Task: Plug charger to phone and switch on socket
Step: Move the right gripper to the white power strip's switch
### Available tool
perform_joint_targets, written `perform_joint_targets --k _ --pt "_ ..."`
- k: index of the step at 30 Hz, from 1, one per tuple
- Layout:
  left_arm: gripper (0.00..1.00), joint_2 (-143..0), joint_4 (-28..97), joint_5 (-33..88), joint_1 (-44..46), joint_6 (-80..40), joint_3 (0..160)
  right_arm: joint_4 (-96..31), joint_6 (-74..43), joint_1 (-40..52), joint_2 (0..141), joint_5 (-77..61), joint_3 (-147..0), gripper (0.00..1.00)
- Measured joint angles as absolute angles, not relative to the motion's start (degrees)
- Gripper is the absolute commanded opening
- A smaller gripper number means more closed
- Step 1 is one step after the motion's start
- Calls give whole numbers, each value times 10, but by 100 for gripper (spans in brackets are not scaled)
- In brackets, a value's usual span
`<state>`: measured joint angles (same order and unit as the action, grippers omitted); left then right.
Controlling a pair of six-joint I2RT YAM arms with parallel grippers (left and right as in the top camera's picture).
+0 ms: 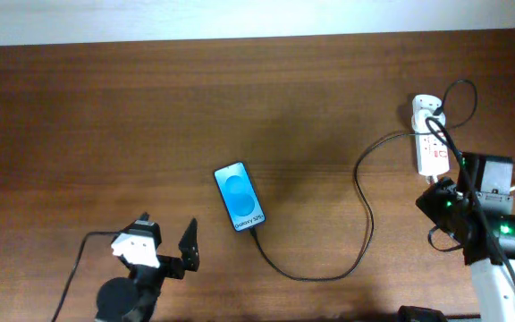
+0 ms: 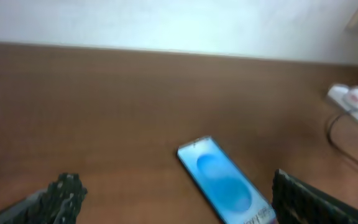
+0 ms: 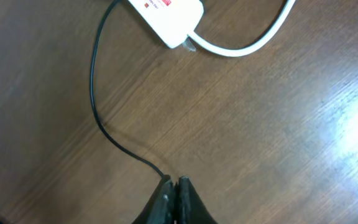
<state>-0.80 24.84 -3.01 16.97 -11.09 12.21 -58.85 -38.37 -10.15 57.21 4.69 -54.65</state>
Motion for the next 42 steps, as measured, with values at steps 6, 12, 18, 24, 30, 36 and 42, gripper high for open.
perform_joint_targets --k 6,12,18,24,30,36,42 --pt "99 -9 139 -48 170 -111 48 -550 -383 -102 645 47 -547 4" --pt "99 -9 134 -88 170 -111 48 -532 -384 -165 650 45 -547 4" --pt "99 -9 134 -91 170 -111 48 -449 -337 -243 725 -44 -546 4" --pt "99 -10 133 -93 170 -111 47 -263 -233 -246 842 -81 -546 4" --pt "99 -10 132 -95 170 -111 47 -127 -206 -246 916 -81 -546 4" --pt "99 -10 132 -95 170 -111 47 -50 -192 -246 980 -81 -546 4" --pt "99 -10 132 -95 170 -111 47 6 -195 -246 1034 -81 -546 4"
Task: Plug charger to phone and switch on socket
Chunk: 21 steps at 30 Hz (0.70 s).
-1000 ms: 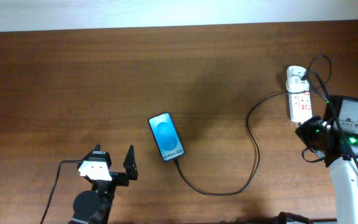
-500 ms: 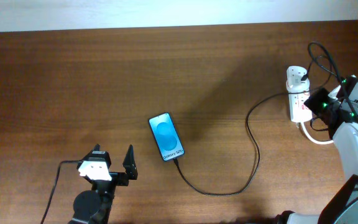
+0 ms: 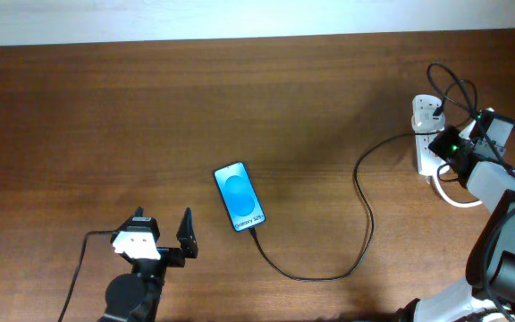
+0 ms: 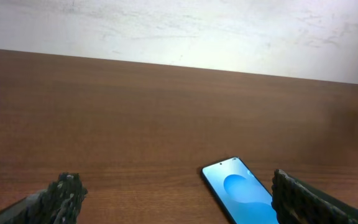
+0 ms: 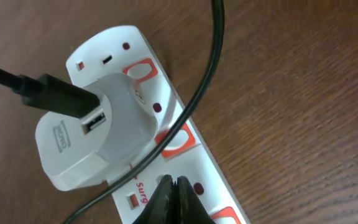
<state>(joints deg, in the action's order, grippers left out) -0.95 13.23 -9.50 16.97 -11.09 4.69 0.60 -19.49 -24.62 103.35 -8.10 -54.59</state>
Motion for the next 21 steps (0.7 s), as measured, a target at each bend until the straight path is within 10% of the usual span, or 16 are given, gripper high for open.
perform_joint_targets --k 21 --pt "99 -10 132 -95 170 -111 47 108 -197 -246 1088 -81 -546 4"
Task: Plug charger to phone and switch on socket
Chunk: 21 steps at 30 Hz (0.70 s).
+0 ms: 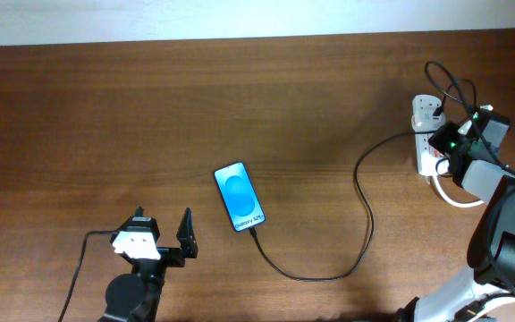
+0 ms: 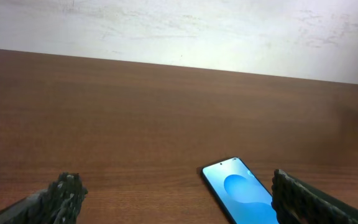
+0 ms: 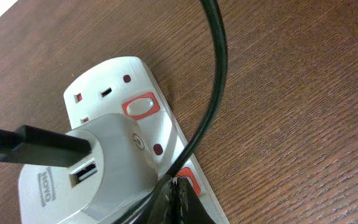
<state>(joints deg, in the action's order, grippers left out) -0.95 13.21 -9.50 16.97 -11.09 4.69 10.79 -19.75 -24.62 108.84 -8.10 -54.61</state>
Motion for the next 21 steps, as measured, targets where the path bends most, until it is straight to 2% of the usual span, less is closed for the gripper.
perform_joint_targets --k 21 --pt "99 -10 132 -95 170 -111 47 92 -206 -252 1099 -121 -559 4"
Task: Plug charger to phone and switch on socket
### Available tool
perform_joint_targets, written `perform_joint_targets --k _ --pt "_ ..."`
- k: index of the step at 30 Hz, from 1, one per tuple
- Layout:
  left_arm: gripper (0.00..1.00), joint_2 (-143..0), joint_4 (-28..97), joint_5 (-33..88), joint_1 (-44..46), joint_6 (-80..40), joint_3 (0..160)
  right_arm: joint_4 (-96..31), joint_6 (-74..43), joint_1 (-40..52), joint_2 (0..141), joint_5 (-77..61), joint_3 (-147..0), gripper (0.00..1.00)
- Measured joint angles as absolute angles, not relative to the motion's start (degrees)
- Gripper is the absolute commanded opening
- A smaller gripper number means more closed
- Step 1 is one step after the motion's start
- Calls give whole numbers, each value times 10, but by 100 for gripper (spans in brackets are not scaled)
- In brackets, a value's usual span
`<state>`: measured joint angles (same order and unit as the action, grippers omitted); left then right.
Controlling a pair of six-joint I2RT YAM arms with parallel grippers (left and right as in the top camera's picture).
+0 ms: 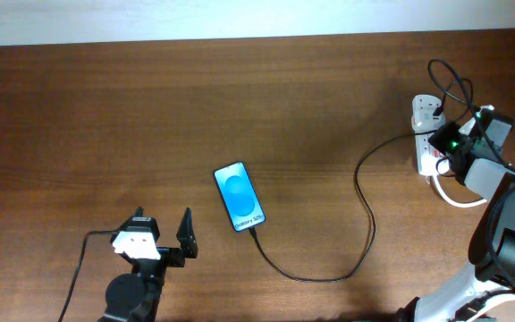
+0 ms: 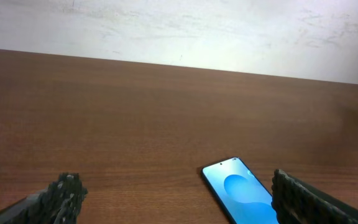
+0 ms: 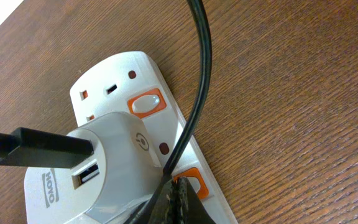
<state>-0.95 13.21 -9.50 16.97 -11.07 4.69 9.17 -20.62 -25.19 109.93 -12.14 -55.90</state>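
Observation:
A phone (image 1: pixel 239 197) with a lit blue screen lies on the table, a black cable (image 1: pixel 365 206) plugged into its near end. The cable runs to a white charger (image 3: pixel 98 171) seated in the white socket strip (image 1: pixel 427 134) at the far right. My right gripper (image 3: pixel 174 186) is shut, its tips pressed on an orange switch (image 3: pixel 194 183) beside the charger. A second orange switch (image 3: pixel 145 103) lies farther along the strip. My left gripper (image 2: pixel 179 199) hangs open near the table's front edge, the phone (image 2: pixel 241 196) just ahead of its right finger.
A thick white lead (image 1: pixel 454 197) leaves the strip toward the right edge. The black cable (image 3: pixel 194 93) loops over the strip right by my right fingers. Brown wood tabletop (image 1: pixel 150 116) spreads to the left, with a pale wall (image 2: pixel 179 31) behind.
My right gripper has shifted a little, and its shut tips now rest on the orange switch. The left arm and phone have not moved.
My right gripper, shut, was first over bare table near the strip's cord end while the left gripper was nearer the phone. Then the right gripper was over the strip beside the charger, and the left had drawn back. The right tips then closed in on the orange switch.

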Motion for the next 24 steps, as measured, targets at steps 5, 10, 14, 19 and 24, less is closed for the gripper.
perform_joint_targets --k 5,10,14,19,24 --pt "99 -10 132 -95 170 -111 47 81 -205 -252 1099 -121 -562 4" --pt "99 -10 132 -95 170 -111 47 74 -205 -251 1098 -122 -562 4" --pt "99 -10 132 -95 170 -111 47 74 -204 -250 1098 -117 -562 4" --pt "99 -10 132 -95 170 -111 47 14 -203 -255 1061 -84 -557 4" --pt "99 -10 132 -95 170 -111 47 -45 -184 -324 951 -54 -551 4"
